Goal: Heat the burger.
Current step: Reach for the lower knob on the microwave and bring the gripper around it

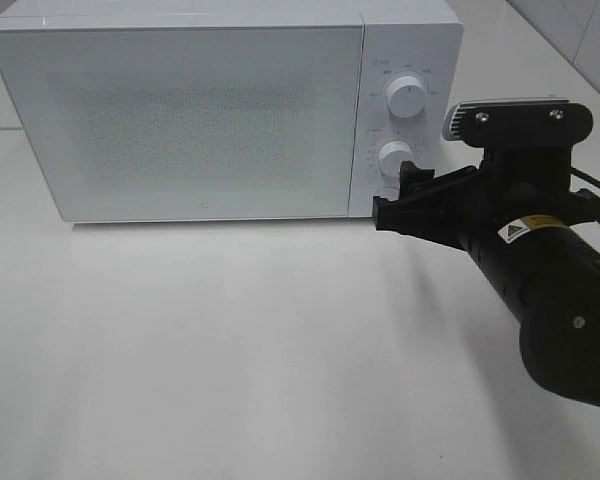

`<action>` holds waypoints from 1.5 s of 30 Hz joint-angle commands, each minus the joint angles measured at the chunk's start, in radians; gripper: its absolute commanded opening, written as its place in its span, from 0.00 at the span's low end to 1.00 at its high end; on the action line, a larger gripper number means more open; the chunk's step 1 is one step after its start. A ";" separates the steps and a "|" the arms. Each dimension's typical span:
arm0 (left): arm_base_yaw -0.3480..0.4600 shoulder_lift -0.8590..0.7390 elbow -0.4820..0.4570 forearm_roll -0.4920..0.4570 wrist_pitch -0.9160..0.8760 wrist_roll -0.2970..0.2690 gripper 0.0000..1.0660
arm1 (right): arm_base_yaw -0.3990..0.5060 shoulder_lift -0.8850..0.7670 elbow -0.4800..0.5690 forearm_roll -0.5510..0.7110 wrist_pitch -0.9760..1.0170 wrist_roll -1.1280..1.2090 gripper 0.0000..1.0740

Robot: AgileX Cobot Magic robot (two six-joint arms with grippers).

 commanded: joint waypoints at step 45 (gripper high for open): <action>0.003 -0.022 0.001 -0.004 -0.003 0.001 0.94 | -0.151 0.404 -0.362 -0.147 -0.020 0.076 0.69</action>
